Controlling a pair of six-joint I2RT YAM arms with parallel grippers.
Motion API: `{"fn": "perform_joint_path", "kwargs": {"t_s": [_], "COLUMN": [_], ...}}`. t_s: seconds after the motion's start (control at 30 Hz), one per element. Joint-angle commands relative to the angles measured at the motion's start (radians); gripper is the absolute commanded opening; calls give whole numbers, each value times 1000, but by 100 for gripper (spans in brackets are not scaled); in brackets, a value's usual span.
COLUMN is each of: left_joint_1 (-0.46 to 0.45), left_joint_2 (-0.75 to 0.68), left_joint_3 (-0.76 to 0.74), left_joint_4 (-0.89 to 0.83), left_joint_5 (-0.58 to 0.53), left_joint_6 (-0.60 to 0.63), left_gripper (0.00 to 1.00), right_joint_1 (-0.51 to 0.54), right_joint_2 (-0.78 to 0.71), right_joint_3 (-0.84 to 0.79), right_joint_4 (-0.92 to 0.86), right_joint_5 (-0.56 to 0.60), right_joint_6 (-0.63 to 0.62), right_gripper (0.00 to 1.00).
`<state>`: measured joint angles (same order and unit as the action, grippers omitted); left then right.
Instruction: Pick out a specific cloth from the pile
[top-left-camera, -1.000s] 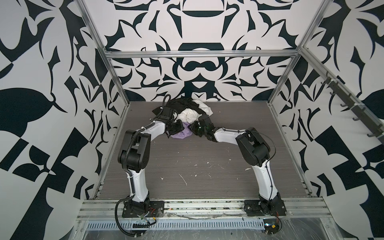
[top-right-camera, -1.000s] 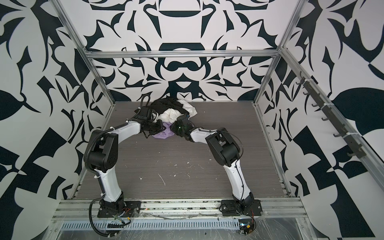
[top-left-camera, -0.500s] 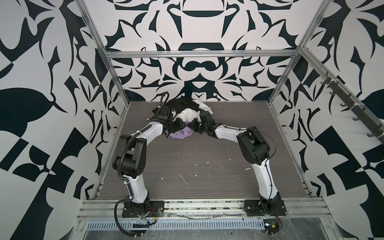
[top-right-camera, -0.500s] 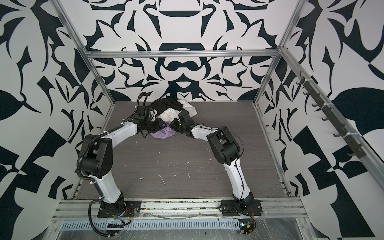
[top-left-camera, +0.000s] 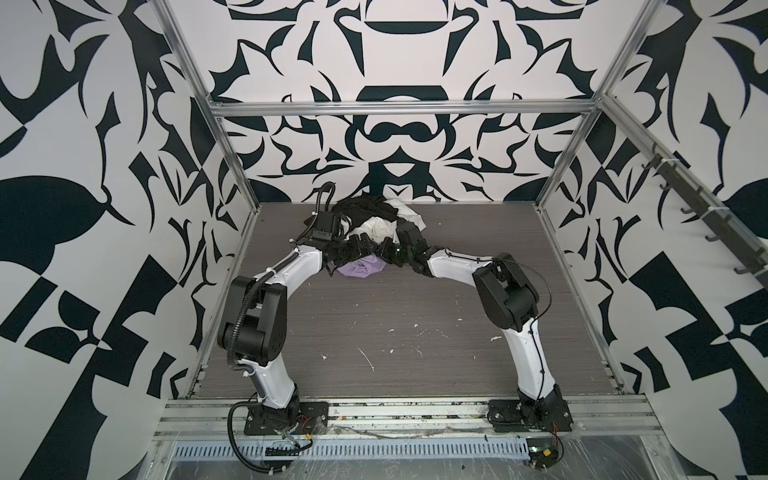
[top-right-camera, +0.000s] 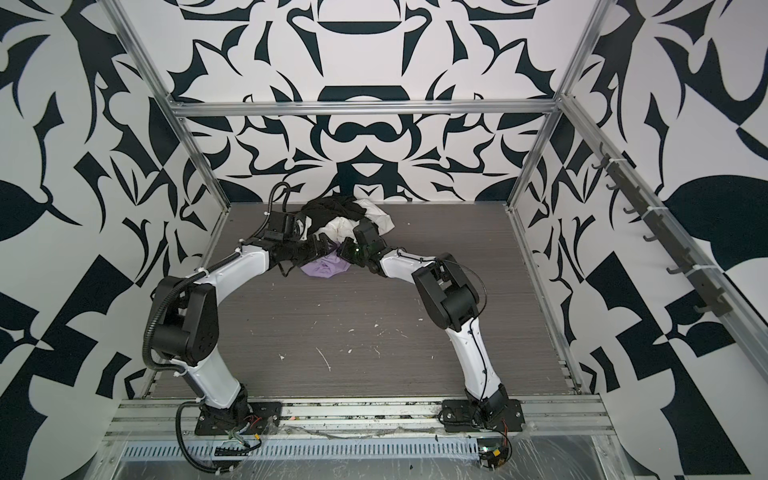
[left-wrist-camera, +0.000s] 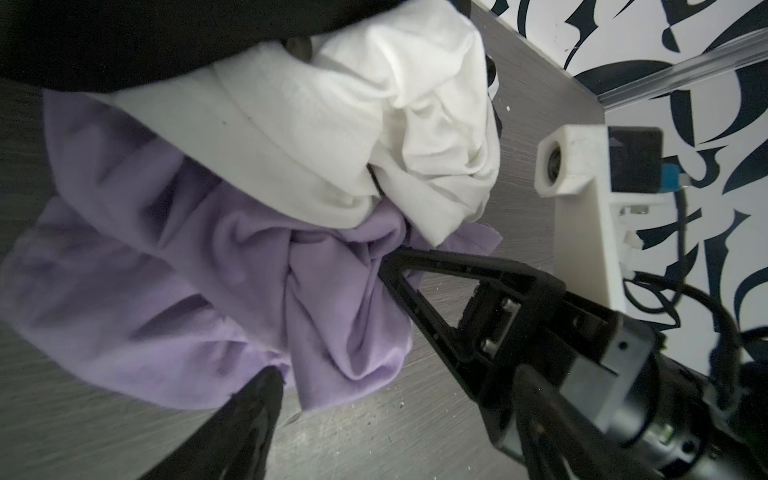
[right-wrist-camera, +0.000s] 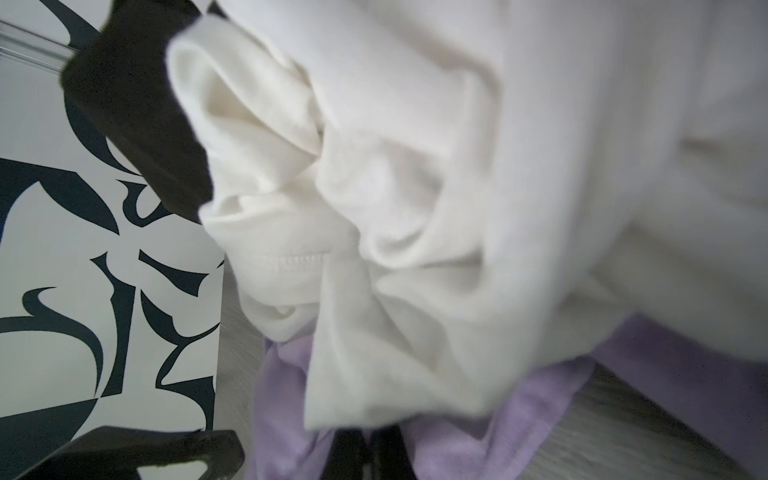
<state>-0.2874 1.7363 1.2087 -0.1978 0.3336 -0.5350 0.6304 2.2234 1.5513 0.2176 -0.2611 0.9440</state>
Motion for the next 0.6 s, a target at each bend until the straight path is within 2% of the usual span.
{"fn": "perform_joint_path", "kwargs": {"t_s": [0.0,0.17,0.57], "left_joint_1": [16,58,69], "left_joint_2": [-48,-68,-174], "left_joint_3": [-43,-111,-196], "left_joint_4": [51,141,172], "left_joint_5": [-14,24,-22], "left_joint_6": [-11,-78,-50], "left_gripper": [92,92,92], "right_joint_1": [9,12,19], "right_joint_2": [-102,-114,-140], "right_joint_3": [36,39,78], "right_joint_4": [23,23,9], "right_joint_5": [12,25,49], "right_joint_6": [-45,-63,-112], "right_gripper": [0,0,0]}}
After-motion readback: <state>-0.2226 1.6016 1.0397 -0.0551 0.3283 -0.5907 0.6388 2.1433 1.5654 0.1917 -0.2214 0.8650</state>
